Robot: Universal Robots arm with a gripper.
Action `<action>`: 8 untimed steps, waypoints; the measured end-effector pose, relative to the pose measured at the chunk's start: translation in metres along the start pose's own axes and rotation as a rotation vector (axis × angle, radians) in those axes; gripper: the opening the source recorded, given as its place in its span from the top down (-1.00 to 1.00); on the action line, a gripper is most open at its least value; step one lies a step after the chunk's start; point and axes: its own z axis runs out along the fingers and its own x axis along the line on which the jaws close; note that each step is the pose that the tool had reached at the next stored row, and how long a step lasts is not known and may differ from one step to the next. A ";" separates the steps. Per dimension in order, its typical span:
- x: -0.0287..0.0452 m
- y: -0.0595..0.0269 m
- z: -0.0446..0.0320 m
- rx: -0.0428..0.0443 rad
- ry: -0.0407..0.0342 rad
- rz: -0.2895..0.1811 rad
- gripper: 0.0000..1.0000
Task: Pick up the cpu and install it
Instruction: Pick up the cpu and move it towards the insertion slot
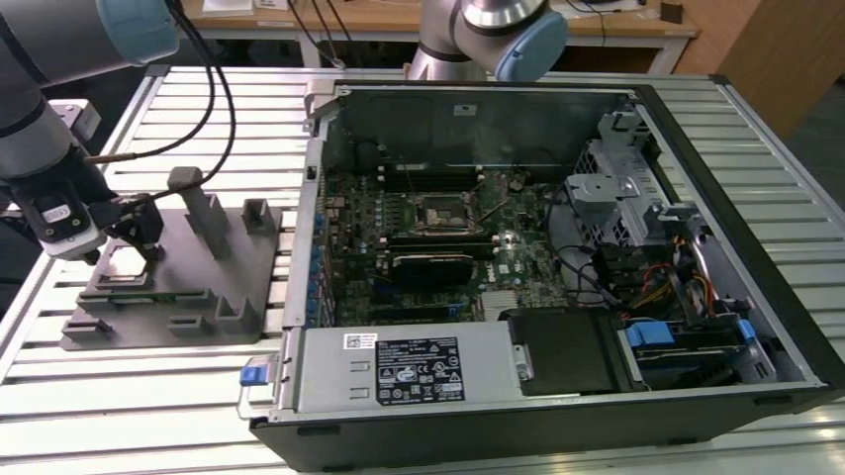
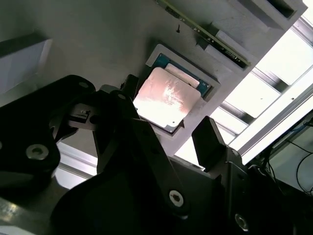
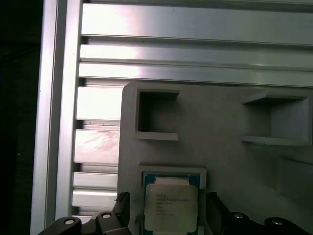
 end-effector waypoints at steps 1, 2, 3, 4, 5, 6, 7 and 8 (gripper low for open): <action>0.0000 0.0000 0.0010 0.0000 0.0000 0.000 -0.44; 0.0000 -0.0001 0.0021 0.0000 -0.0001 0.000 -0.44; 0.0000 -0.0001 0.0029 0.0000 0.0000 0.000 -0.44; 0.0000 -0.0001 0.0035 0.0001 0.0000 0.000 -0.44; 0.0000 -0.0001 0.0042 0.0000 0.0000 0.000 -0.44; 0.0000 -0.0001 0.0050 0.0000 -0.0001 0.000 -0.40; 0.0000 -0.0002 0.0057 0.0001 0.0001 0.000 -0.40; 0.0001 -0.0002 0.0062 0.0003 0.0002 0.000 -0.27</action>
